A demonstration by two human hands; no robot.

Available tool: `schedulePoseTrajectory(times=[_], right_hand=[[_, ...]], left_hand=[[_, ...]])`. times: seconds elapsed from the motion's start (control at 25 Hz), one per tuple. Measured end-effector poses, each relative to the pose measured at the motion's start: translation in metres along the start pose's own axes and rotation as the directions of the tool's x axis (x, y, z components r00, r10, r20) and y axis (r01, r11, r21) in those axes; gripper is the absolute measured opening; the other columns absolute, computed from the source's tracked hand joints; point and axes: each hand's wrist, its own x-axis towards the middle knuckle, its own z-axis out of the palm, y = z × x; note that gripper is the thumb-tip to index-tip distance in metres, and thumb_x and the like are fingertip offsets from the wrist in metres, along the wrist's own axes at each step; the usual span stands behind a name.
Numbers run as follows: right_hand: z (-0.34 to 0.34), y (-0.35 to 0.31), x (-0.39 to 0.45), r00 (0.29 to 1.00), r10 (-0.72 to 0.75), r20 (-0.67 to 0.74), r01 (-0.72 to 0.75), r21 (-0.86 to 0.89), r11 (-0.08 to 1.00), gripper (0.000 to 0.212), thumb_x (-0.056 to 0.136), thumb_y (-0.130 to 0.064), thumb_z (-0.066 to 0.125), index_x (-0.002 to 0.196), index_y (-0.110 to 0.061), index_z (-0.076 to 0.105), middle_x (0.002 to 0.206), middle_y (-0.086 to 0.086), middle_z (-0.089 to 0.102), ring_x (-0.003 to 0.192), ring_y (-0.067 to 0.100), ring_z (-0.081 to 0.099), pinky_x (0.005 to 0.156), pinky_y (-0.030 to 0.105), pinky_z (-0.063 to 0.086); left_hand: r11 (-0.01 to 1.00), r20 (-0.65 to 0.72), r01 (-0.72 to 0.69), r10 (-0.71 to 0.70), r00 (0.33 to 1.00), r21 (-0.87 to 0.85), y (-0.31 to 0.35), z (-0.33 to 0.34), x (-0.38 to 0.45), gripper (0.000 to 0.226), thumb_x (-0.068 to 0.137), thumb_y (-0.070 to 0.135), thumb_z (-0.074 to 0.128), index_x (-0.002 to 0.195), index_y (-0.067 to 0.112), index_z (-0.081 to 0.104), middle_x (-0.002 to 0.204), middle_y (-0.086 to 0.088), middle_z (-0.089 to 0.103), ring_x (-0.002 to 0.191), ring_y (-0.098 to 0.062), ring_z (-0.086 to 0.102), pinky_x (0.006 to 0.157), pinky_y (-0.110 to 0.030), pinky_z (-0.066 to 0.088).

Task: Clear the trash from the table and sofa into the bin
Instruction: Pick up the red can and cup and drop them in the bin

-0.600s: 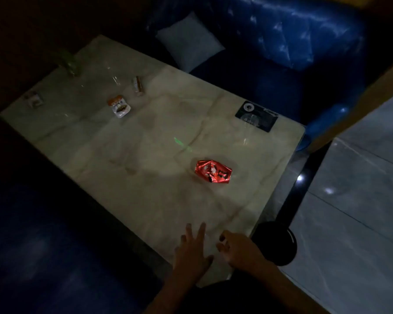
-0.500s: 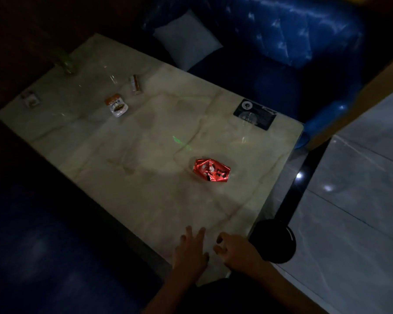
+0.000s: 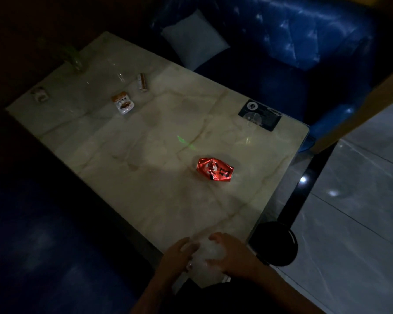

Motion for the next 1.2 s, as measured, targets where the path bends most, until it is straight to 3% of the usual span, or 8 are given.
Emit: schedulePoseTrajectory(times=[0.16,0.36,0.44,0.52,0.72,0.88,0.96,1.2], right_hand=[[0.015,-0.007,-0.005,0.997,0.019,0.068,-0.019,-0.006,1.0,0.091,0.049,-0.087,0.06,0.127,-0.041,0.048,0.112,-0.021,0.059,0.102,-0.001,0.057,0.082,0.016,0.043],[0.025,-0.013,-0.007,0.988,0.13,-0.086,-0.091,0.357,0.93,0.076,0.043,-0.066,0.079,0.109,-0.035,0.056,0.096,-0.003,0.066,0.077,0.008,0.066,0.062,0.025,0.055],[0.028,-0.019,-0.01,0.989,0.13,-0.07,-0.093,0.383,0.919,0.082,0.041,-0.069,0.078,0.112,-0.035,0.052,0.086,-0.008,0.064,0.069,-0.001,0.064,0.056,0.021,0.053],[0.031,-0.026,-0.013,0.994,0.112,-0.011,-0.104,0.289,0.952,0.083,0.045,-0.074,0.074,0.115,-0.035,0.051,0.09,-0.015,0.069,0.076,-0.013,0.063,0.07,0.016,0.053],[0.033,-0.044,-0.006,0.987,0.154,-0.052,-0.126,0.361,0.924,0.08,0.069,-0.04,0.085,0.132,-0.025,0.039,0.112,0.001,0.068,0.099,0.012,0.066,0.084,0.023,0.052],[0.016,-0.054,0.002,0.987,0.156,0.022,-0.149,0.46,0.875,0.012,0.089,-0.019,0.069,0.095,-0.009,0.073,0.079,-0.006,0.072,0.075,0.004,0.067,0.07,0.019,0.052],[0.011,-0.051,0.0,0.989,0.136,0.055,-0.146,0.449,0.882,0.017,0.088,-0.025,0.07,0.071,-0.023,0.071,0.069,-0.009,0.069,0.069,0.001,0.063,0.066,0.017,0.047],[-0.006,-0.007,-0.001,0.873,0.42,-0.249,-0.165,0.66,0.733,0.022,0.077,-0.021,0.083,0.084,-0.02,0.063,0.082,-0.008,0.066,0.087,0.02,0.067,0.078,0.022,0.048]], left_hand=[[0.992,0.001,0.041,-0.041,0.999,-0.122,0.001,0.008,-0.019,0.024,0.089,0.04,0.06,0.084,0.02,0.072,0.059,-0.003,0.068,0.048,-0.015,0.063,0.045,-0.022,0.045],[0.941,-0.061,0.046,-0.071,0.996,-0.336,0.012,0.007,-0.035,0.019,0.092,0.036,0.059,0.094,0.017,0.065,0.073,-0.005,0.065,0.059,-0.016,0.061,0.05,-0.024,0.043],[0.955,-0.019,0.027,-0.034,0.999,-0.295,0.012,0.005,-0.041,0.017,0.092,0.032,0.06,0.101,0.018,0.065,0.087,-0.007,0.068,0.074,-0.021,0.065,0.059,-0.029,0.048],[0.973,-0.026,-0.026,0.021,0.999,-0.228,0.008,0.003,-0.041,0.023,0.092,0.023,0.063,0.112,0.013,0.064,0.1,-0.013,0.07,0.085,-0.026,0.069,0.071,-0.039,0.056],[0.985,-0.093,-0.103,0.091,0.991,-0.136,-0.001,0.002,-0.039,0.035,0.084,0.034,0.071,0.113,0.016,0.064,0.097,-0.007,0.073,0.082,-0.015,0.071,0.073,-0.032,0.057],[0.98,-0.079,-0.137,0.126,0.989,-0.144,-0.002,0.003,-0.034,0.025,0.091,0.043,0.059,0.092,0.02,0.068,0.086,-0.005,0.075,0.081,-0.019,0.073,0.082,-0.045,0.058],[0.987,-0.068,-0.136,0.131,0.989,-0.083,-0.002,-0.001,-0.023,0.035,0.094,0.047,0.052,0.085,0.017,0.069,0.08,-0.006,0.075,0.078,-0.019,0.071,0.079,-0.04,0.056],[0.886,0.044,-0.292,0.297,0.954,0.361,0.034,-0.002,0.003,0.022,0.093,0.037,0.057,0.08,0.02,0.064,0.074,0.001,0.07,0.071,-0.011,0.065,0.07,-0.028,0.048]])
